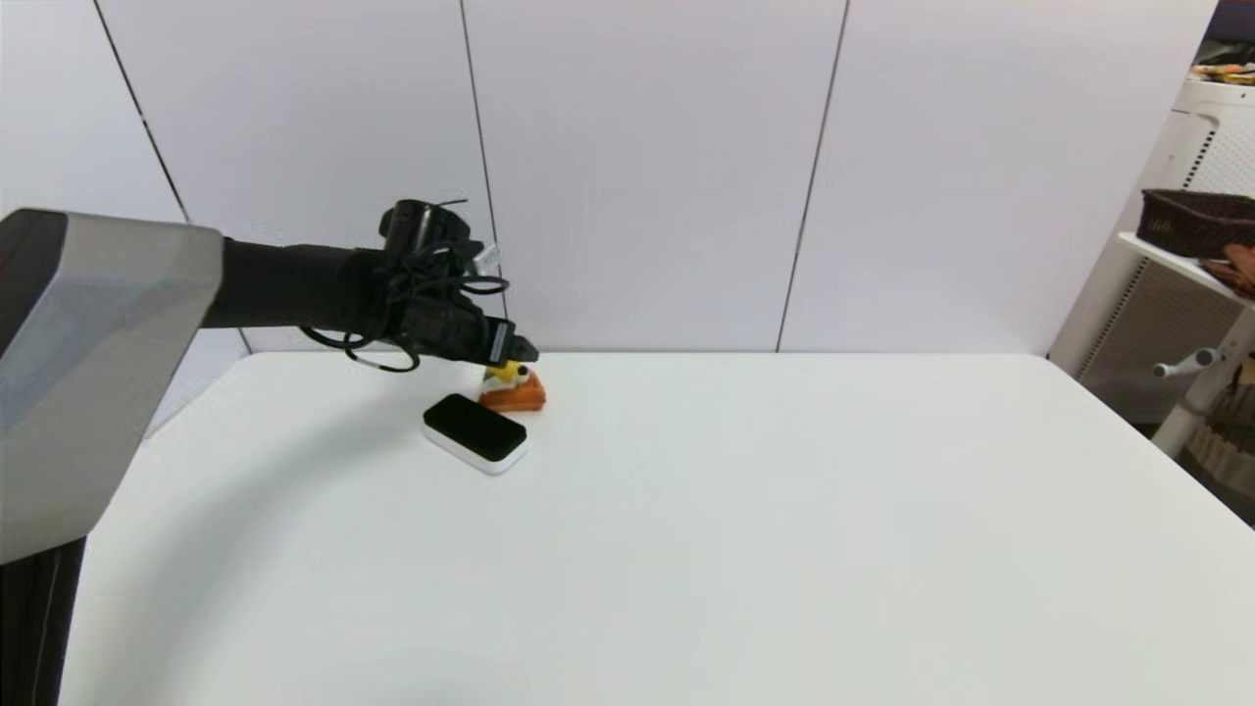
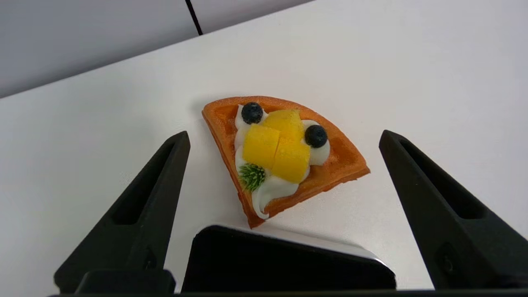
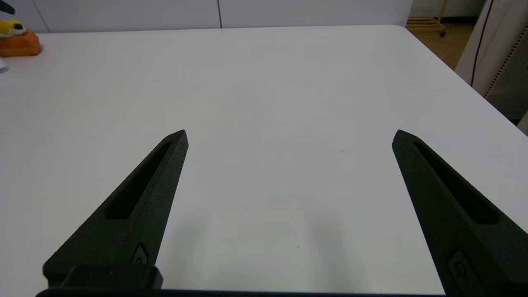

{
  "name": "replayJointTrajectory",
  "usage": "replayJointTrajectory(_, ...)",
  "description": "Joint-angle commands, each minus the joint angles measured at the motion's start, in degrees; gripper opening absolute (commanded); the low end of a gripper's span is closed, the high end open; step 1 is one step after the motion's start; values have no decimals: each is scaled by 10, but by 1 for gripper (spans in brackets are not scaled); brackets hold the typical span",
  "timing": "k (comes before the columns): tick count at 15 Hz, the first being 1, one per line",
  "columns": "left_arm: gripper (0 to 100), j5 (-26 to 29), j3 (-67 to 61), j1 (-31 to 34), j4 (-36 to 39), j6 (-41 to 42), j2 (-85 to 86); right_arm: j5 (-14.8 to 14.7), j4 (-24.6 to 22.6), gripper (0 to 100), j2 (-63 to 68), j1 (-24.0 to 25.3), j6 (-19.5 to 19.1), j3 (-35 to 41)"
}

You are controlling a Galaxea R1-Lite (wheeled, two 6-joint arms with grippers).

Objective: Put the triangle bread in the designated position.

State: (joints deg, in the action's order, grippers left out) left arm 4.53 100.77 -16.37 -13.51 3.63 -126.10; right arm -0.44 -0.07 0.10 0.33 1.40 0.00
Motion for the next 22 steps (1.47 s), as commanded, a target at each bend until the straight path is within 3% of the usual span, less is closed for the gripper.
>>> replayJointTrajectory(1, 100, -1, -93, -11, 0, 7, 168, 0, 0, 100, 0, 0, 0, 0)
replayJointTrajectory(7, 100, -6, -366, -11, 34, 22, 490, 0, 0, 100, 0, 0, 0, 0)
replayJointTrajectory(10, 100, -5, -571, 8, 136, 41, 680, 0, 0, 100, 0, 0, 0, 0)
replayJointTrajectory(13, 100, -3, -721, 105, 264, 88, 800, 0, 0, 100, 0, 0, 0, 0)
replayJointTrajectory(16, 100, -2, -827, 160, 349, 81, 873, 0, 0, 100, 0, 0, 0, 0)
replayJointTrajectory(22, 100, 0, -976, 212, 346, 73, 1050, 0, 0, 100, 0, 0, 0, 0)
